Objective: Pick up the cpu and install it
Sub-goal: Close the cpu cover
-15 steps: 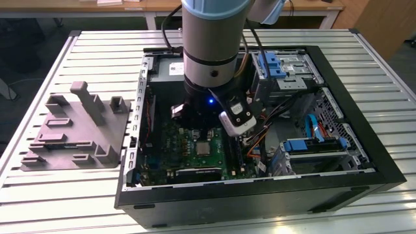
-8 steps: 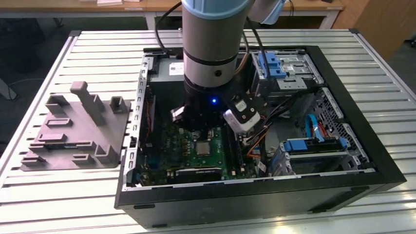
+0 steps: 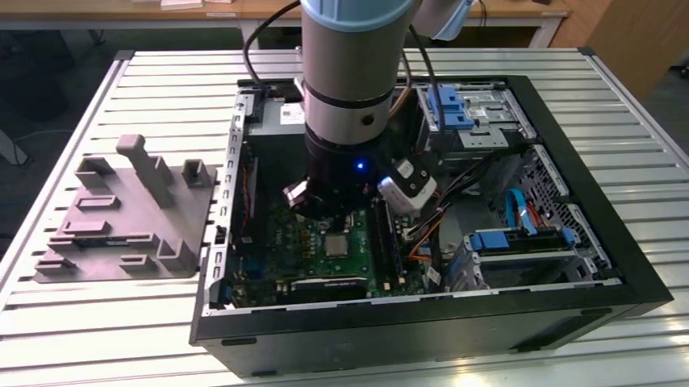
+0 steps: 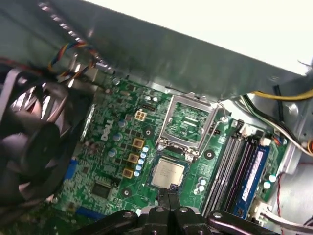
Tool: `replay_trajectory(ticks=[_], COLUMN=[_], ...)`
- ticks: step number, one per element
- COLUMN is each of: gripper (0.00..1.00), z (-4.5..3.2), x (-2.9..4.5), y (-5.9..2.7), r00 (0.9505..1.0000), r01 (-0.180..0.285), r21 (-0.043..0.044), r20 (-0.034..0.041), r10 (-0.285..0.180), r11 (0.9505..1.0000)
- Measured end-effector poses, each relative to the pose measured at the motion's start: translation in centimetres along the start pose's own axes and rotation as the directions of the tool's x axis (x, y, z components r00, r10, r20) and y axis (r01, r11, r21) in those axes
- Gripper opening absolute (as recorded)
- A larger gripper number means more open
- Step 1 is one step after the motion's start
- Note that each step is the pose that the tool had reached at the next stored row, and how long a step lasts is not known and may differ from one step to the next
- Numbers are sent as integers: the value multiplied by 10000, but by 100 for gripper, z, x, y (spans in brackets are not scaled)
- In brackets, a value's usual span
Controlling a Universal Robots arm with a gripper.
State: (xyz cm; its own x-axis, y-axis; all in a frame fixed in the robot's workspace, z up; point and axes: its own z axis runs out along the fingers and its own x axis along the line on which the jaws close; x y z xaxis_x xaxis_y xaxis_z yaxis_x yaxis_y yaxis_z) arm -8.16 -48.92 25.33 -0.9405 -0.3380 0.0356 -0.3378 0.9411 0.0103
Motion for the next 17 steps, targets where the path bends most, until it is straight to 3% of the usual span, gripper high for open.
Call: replay_trajectory(ticks=[7, 17], gripper=[11, 11], z=[3, 3], x=[0, 0], y=[0, 0], r00=[9933, 9927], r01=[1158, 1207], r21=[38, 21], r20=[-13, -5], r10=[-1157, -1207], r11=[9933, 9927])
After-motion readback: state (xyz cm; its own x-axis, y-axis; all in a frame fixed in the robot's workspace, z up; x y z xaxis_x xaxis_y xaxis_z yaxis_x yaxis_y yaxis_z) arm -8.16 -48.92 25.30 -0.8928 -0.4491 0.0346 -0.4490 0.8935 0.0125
